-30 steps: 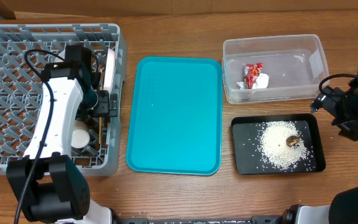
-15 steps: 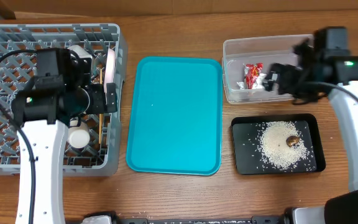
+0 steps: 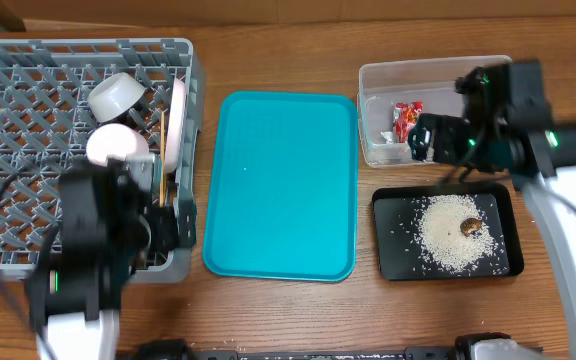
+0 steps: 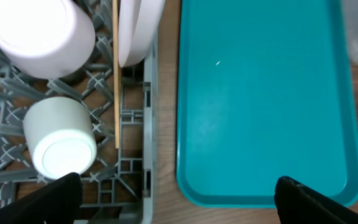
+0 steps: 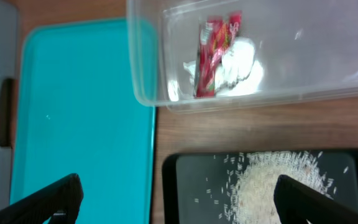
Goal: Sort waste into correct bins and load items into the dishwasher
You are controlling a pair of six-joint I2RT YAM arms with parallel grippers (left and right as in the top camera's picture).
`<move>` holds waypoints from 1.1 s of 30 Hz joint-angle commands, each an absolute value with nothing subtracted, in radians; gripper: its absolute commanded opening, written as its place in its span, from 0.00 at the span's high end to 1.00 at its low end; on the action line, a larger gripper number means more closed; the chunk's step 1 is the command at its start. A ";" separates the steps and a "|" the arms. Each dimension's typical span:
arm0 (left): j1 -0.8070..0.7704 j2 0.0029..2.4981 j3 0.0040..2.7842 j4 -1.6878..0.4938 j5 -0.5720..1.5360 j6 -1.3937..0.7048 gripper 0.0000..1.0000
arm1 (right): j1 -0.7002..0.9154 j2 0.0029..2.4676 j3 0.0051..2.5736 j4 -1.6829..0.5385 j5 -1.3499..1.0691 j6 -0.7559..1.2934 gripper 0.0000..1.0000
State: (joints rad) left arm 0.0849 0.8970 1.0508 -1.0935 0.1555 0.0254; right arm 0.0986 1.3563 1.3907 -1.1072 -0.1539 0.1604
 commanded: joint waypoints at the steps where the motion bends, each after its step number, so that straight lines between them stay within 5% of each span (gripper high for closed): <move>1: 0.076 0.671 0.960 -1.071 0.226 0.025 0.00 | 0.095 1.128 1.250 -1.045 -0.120 0.160 0.00; 9: 0.076 0.412 0.892 -1.050 0.229 -0.090 0.00 | 0.095 0.776 1.107 -1.110 -0.082 0.160 0.00; 25: 0.076 0.412 0.892 -1.155 0.229 -0.090 0.00 | 0.094 0.742 1.105 -1.156 -0.036 0.126 0.00; 33: 0.076 0.412 0.892 -1.168 0.229 -0.090 0.00 | 0.094 0.395 0.760 -0.704 -0.046 0.126 0.00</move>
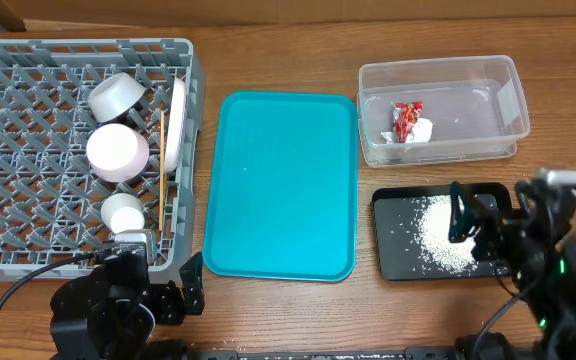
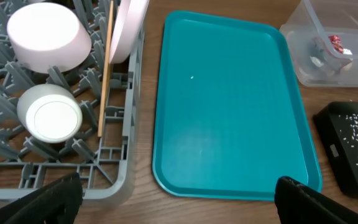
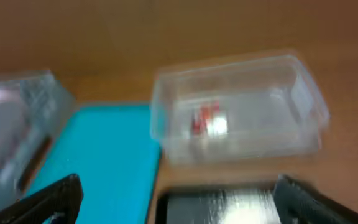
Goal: Sort waste into correct bins and load items into the dishwasher
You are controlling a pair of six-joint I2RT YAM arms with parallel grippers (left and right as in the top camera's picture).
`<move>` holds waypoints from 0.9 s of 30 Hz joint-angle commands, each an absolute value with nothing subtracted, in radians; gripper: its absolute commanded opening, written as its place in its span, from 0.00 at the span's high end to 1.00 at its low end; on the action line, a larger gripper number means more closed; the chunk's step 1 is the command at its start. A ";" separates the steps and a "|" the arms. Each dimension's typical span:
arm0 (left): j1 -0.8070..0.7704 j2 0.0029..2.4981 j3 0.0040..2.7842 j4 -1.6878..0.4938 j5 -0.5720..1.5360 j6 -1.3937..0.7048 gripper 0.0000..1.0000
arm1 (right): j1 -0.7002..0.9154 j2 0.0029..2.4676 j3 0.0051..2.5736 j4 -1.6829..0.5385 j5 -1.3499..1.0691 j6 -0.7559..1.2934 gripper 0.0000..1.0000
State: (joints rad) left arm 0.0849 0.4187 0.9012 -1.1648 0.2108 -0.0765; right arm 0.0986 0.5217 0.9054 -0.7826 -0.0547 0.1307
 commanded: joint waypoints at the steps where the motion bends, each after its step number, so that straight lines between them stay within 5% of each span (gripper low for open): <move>1: 0.076 0.412 0.892 -1.169 0.229 -0.090 0.00 | 0.094 0.354 0.711 -0.663 -0.046 0.126 0.00; 12: 0.076 0.412 0.892 -1.172 0.229 -0.090 0.00 | 0.094 0.003 0.102 -0.066 -0.122 0.096 0.00; 16: 0.076 0.412 0.892 -1.175 0.229 -0.090 0.00 | 0.065 0.003 0.052 -0.087 -0.226 -0.077 0.00; 27: 0.076 0.412 0.892 -1.175 0.229 -0.090 0.00 | 0.028 0.003 0.038 -0.127 -0.222 -0.075 0.00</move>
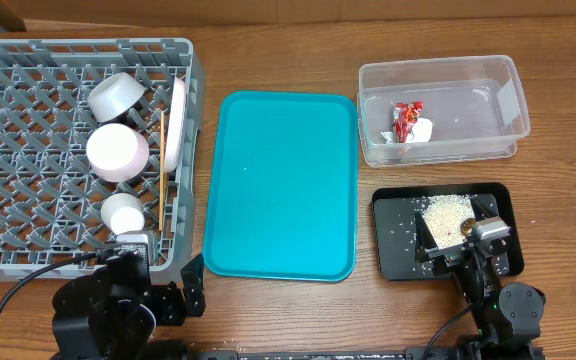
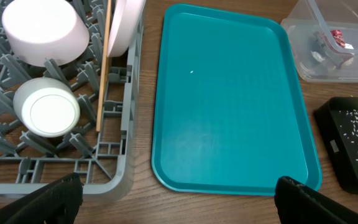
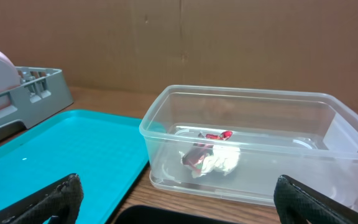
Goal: Sort waste into correct bins and load items into the dishwasher
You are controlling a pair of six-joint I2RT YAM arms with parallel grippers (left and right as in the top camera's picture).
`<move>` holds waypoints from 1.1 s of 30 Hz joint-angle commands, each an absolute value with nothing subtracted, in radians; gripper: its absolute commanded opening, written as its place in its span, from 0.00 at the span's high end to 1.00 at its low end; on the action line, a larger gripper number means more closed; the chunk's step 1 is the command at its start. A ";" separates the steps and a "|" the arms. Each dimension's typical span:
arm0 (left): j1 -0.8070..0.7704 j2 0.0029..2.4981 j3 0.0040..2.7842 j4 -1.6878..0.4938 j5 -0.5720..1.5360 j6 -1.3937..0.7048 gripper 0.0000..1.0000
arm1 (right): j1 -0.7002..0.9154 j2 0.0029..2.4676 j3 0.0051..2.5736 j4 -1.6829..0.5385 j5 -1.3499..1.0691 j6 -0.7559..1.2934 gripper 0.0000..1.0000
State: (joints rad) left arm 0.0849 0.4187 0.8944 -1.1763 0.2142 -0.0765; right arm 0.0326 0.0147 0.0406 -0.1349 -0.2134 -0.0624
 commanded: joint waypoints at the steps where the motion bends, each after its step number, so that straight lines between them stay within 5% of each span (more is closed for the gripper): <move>1: 0.076 0.412 0.892 -1.175 0.229 -0.090 0.00 | 0.028 0.003 0.038 -0.127 -0.199 -0.055 0.00; 30: 0.076 0.411 0.890 -1.176 0.217 -0.080 0.00 | 0.028 0.003 0.038 -0.138 -0.133 0.004 0.00; 33: 0.031 0.353 0.818 -1.033 0.142 -0.073 0.00 | 0.028 0.003 0.038 -0.138 -0.133 0.004 0.00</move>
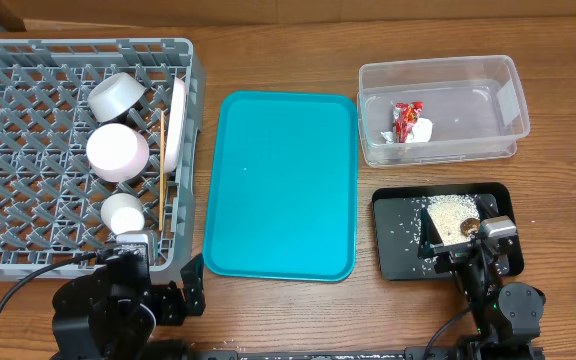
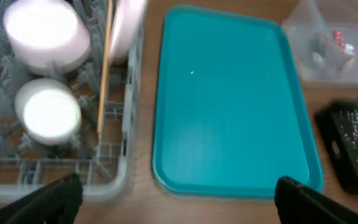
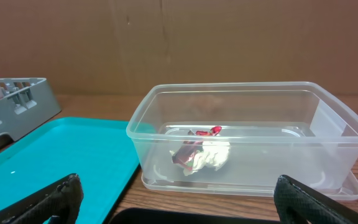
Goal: Sort waste into correct bins and load items into the dishwasher
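Observation:
The grey dish rack (image 1: 78,44) at the left holds two white bowls (image 1: 118,150), a cup (image 1: 123,212), a plate (image 1: 175,125) and a chopstick (image 1: 160,180). The clear bin (image 1: 438,62) at the back right holds a red wrapper (image 1: 406,115) and white tissue. In front of it, a black tray (image 1: 393,255) carries rice (image 1: 448,212) and a small brown scrap (image 1: 468,227). My left gripper (image 2: 178,200) is open and empty by the rack's front right corner. Facing the clear bin (image 3: 328,124), my right gripper (image 3: 178,200) is open and empty at the black tray's near edge.
A teal tray (image 1: 280,185) with nothing on it lies between the rack and the two bins. Both arms sit at the table's near edge. A brown cardboard wall stands behind the table in the right wrist view.
The right arm has shifted slightly to the right at the near edge, so the clear bin sits a little differently in its view. The left arm stays in place, its view now blurred.
First my left arm was over the rack's front right corner and my right arm was between the clear bin and the black tray, both open. Then both stood back at the table's near edge. They have stayed there, open and empty.

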You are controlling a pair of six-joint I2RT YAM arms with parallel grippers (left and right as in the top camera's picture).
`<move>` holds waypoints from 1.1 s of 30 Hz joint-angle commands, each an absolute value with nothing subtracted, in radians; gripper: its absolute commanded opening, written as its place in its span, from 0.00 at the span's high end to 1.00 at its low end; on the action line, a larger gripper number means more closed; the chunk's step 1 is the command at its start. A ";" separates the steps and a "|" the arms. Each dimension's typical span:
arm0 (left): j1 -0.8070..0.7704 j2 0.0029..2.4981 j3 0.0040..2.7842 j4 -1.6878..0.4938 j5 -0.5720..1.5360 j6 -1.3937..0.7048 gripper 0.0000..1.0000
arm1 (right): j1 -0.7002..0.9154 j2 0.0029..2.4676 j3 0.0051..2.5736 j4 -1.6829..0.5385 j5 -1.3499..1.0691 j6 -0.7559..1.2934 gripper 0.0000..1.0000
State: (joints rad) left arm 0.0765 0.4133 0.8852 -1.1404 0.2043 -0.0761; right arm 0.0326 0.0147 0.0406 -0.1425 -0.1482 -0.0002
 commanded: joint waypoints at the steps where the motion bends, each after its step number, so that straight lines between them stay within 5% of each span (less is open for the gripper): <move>1: 0.008 0.321 0.774 -0.972 0.122 -0.075 0.00 | 0.028 0.003 0.038 -0.138 -0.133 0.004 0.00; 8: -0.033 0.006 0.264 -0.371 0.130 -0.094 0.00 | 0.028 0.003 0.038 -0.138 -0.133 0.004 0.00; 14: -0.033 0.003 0.028 0.105 0.050 -0.082 0.00 | 0.028 0.003 0.038 -0.138 -0.133 0.004 0.00; 18: -0.033 0.003 0.006 -0.083 0.043 -0.083 0.00 | 0.028 0.003 0.038 -0.138 -0.133 0.004 0.00; 33: -0.032 0.004 0.006 -0.077 0.041 -0.082 0.00 | 0.028 0.003 0.038 -0.138 -0.133 0.004 0.00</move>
